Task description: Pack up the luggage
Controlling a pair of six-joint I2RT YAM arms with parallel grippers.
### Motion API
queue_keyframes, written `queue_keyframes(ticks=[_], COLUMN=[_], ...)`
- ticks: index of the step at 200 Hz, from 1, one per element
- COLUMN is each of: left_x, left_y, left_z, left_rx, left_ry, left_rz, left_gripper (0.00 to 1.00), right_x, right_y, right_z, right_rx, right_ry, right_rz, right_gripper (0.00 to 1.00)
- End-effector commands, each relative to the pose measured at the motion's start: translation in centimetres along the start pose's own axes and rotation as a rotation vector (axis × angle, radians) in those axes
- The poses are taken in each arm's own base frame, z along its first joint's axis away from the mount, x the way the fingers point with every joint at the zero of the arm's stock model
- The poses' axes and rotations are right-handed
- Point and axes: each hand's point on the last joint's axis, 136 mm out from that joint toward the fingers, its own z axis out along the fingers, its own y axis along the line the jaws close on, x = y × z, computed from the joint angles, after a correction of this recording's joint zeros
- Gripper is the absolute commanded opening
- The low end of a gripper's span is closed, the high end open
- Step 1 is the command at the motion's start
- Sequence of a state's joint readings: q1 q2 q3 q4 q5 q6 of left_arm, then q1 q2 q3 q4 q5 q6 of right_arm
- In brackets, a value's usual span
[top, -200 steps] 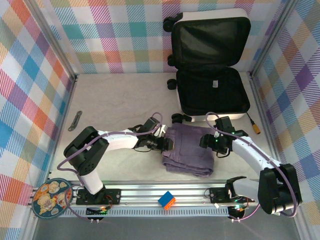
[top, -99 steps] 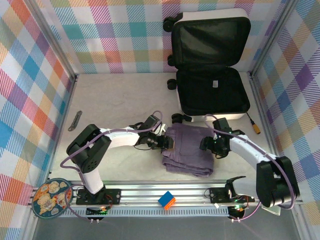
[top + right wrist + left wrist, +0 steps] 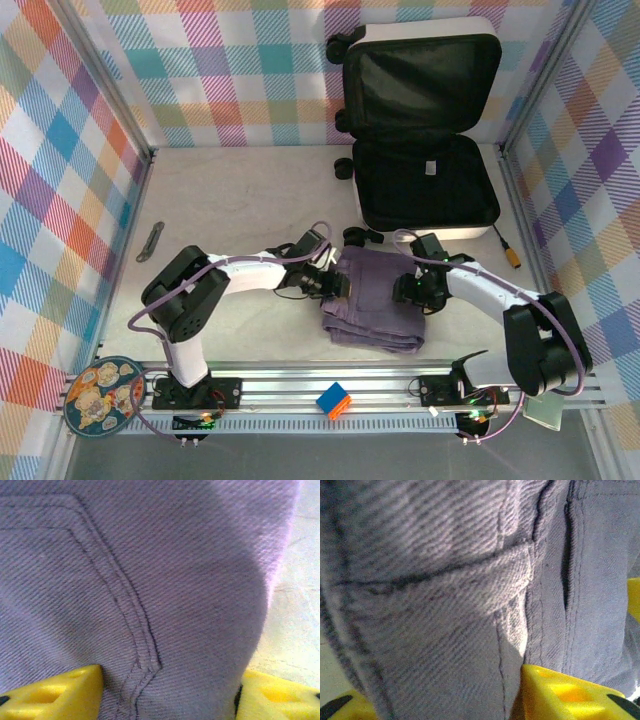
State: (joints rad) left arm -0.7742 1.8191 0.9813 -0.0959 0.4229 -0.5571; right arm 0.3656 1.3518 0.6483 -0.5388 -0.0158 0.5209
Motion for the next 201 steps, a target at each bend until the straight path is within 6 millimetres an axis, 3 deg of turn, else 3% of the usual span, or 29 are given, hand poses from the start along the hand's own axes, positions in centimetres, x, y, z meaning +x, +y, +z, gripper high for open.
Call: queue_keyframes(ticks=[1, 40, 91, 157, 201], left_x=[2.0, 2.0, 1.5, 0.4, -1.4], left_y=[-3.9, -4.2, -6.0, -8.8, -11.6], left_z=[2.0, 1.2, -1.4, -5.7, -7.9], left_rx=[0.118, 0.087, 0.073, 0.07, 0.093], left_ry=[0.069, 0.06, 0.017, -0.041, -0.083], left_rz=[0.081, 0.103, 0.142, 0.173, 0.214], left_gripper=[0.38, 0.13, 0.0, 0.0, 0.0], right_x=[-0.4, -0.9, -1.4, -1.7, -3.5], right_y=[1.7, 2.5, 3.7, 4.7, 5.7], right_z=[-0.3, -1.9, -4.3, -8.4, -11.8], right_rx=[-0.069, -0.114, -0.162, -0.199, -0.203], right_ry=[-0.009, -0.054, -0.089, -0.149, -0.21], right_rz=[-0.01, -0.036, -0.095, -0.164, -0.22], right_gripper=[0.58, 0.36, 0.06, 0.01, 0.0])
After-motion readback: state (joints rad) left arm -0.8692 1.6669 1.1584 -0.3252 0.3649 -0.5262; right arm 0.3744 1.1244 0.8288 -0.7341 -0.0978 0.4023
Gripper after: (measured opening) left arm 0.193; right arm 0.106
